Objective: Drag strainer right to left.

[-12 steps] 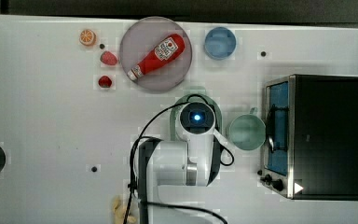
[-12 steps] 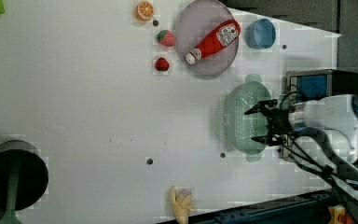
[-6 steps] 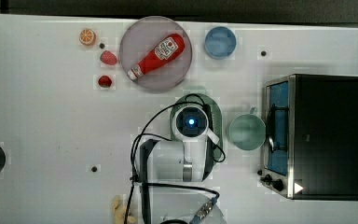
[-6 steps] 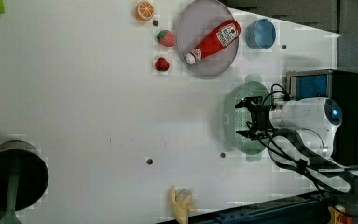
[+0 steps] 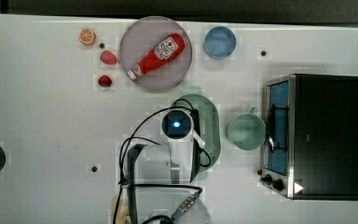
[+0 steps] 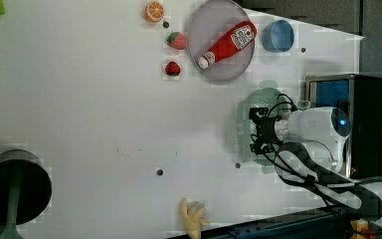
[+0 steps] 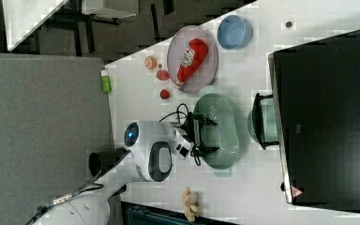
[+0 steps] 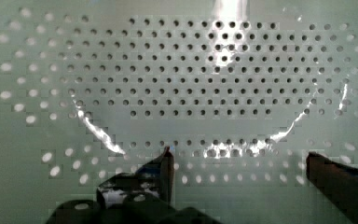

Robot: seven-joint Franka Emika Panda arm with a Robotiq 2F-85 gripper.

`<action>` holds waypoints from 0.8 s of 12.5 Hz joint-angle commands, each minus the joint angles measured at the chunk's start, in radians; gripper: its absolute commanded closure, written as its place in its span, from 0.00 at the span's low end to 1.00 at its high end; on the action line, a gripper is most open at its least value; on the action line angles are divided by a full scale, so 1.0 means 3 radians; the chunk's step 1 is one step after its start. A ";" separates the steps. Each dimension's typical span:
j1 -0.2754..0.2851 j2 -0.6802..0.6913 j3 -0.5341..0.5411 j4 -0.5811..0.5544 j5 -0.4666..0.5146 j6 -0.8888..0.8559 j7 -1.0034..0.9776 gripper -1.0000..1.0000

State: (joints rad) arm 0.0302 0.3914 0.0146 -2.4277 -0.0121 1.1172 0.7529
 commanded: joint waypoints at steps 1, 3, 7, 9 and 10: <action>0.0138 -0.0124 0.0113 0.0043 0.0025 -0.0011 0.0289 0.00; 0.0255 -0.0121 0.0137 0.0044 0.0031 -0.0013 0.0313 0.00; 0.0502 -0.0117 0.0209 0.0057 0.0037 -0.0012 0.0831 0.00; 0.0618 -0.0115 0.0272 0.0086 0.0037 -0.0013 0.1122 0.00; 0.0675 -0.0113 0.0300 0.0100 0.0037 -0.0014 0.1223 0.00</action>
State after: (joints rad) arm 0.1930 0.3774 0.0895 -2.4180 -0.0111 1.0928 0.9873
